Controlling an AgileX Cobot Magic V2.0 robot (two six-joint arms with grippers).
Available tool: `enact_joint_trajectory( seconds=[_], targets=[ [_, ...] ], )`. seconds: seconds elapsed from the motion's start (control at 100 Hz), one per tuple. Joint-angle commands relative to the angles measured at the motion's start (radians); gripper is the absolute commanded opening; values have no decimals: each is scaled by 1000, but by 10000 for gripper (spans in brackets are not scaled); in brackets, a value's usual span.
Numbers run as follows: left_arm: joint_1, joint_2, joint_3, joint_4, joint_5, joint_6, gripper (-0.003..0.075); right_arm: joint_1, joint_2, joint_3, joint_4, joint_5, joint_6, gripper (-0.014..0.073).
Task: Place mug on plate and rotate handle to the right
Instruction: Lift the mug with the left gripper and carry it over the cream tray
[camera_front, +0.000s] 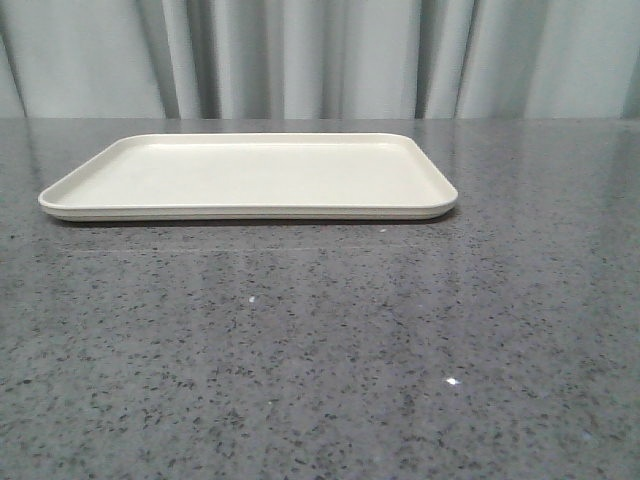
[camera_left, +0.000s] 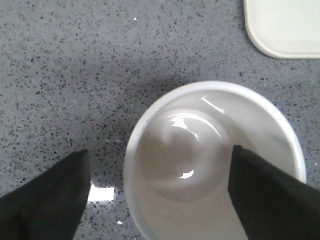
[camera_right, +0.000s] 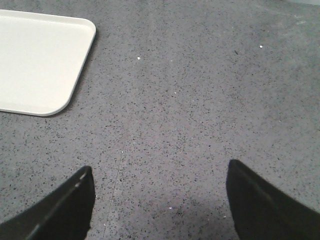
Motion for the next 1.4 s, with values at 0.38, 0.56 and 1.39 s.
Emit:
enact_joint_trajectory(
  seconds=[0.38,0.56,1.39],
  targets=[
    [2,11,-31,-6,-32,0,293,-6,10,-35,-3,-68,-1,551],
    [2,11,-31,-6,-32,0,87,-6,10,-35,-3,-68,-1,551],
    [-21,67,-265,-267,-77,24,-20,-6,10,-35,-3,-82,-1,551]
  ],
)
